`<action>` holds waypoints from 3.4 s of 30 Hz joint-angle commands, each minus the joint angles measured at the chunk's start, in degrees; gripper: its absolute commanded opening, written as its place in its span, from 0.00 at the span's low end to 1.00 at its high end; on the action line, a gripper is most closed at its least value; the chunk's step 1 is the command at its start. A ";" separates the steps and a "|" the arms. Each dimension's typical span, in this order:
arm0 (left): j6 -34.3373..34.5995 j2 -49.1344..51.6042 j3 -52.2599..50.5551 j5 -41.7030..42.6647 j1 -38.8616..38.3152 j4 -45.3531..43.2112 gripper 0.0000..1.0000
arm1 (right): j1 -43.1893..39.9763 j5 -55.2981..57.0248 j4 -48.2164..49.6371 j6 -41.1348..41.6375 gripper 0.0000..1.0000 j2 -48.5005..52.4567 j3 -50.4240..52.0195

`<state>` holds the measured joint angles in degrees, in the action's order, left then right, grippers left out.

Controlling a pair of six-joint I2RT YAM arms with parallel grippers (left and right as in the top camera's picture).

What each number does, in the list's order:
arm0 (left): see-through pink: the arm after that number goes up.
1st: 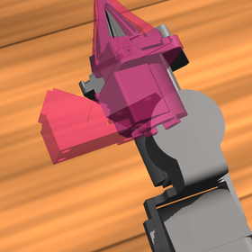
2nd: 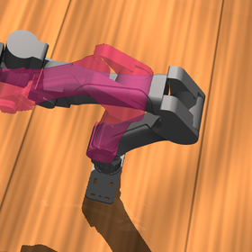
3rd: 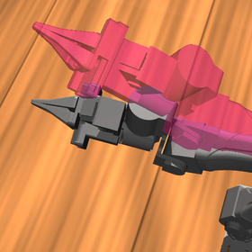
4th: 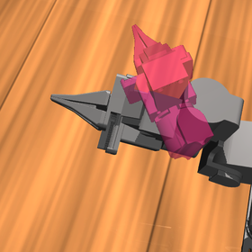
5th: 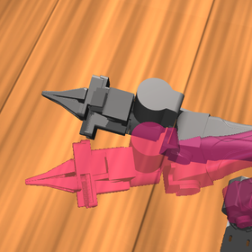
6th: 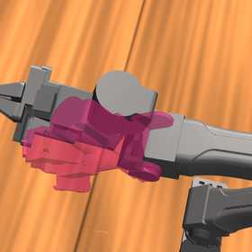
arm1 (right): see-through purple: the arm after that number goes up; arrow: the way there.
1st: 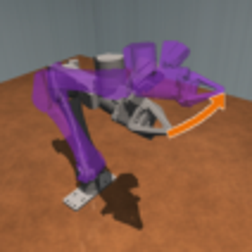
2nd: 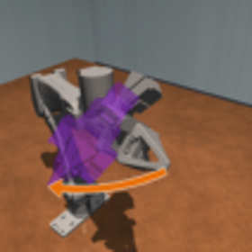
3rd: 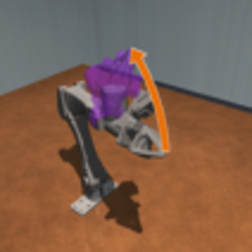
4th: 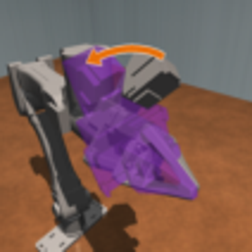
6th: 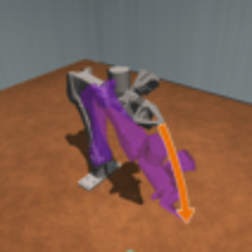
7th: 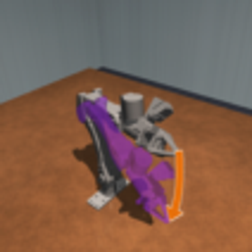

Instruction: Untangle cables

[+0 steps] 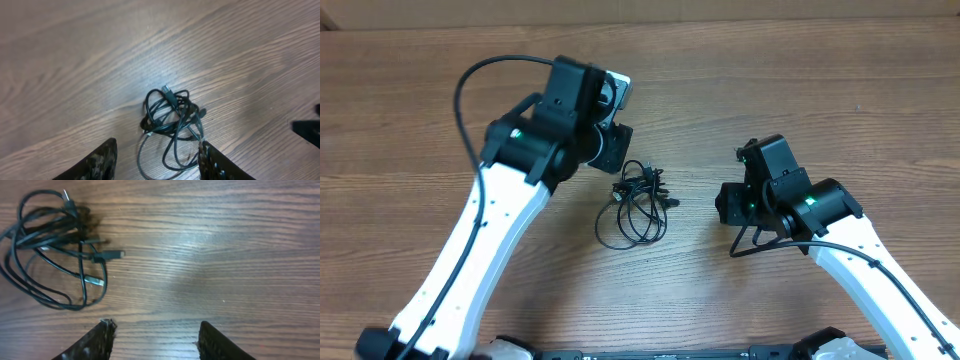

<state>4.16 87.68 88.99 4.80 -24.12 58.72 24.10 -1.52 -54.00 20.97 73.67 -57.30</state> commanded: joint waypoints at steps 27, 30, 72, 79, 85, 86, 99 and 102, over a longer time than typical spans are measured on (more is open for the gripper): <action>5.27 30.40 1.11 3.15 0.15 -2.62 0.42 | 0.04 0.79 -1.51 0.24 0.55 0.07 0.24; 5.29 30.71 1.16 4.52 0.15 -3.56 0.04 | 0.04 0.79 -1.92 0.24 0.55 0.07 0.24; -0.44 7.10 15.76 -8.52 0.15 8.98 0.44 | 0.04 -6.32 8.74 3.65 0.74 0.07 0.24; 5.55 8.41 14.80 -7.91 0.20 9.70 0.49 | 0.04 2.14 0.66 6.27 0.78 0.07 0.24; 6.40 10.60 14.23 -7.91 0.20 11.28 0.49 | 0.04 2.10 0.07 6.27 0.79 0.07 0.24; 6.56 11.17 14.23 -7.93 0.20 11.63 0.49 | 0.04 2.10 0.07 6.27 0.79 0.07 0.24; 8.33 22.84 14.23 -3.96 0.20 13.51 0.47 | 0.04 2.10 -0.48 6.25 0.80 0.07 0.24; 8.79 26.01 14.23 -3.23 0.20 13.53 0.43 | 0.04 2.12 -0.79 6.25 0.80 0.07 0.24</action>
<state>11.88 110.93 103.83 -0.40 -24.01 72.07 24.10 -0.03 -54.85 26.98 73.67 -57.08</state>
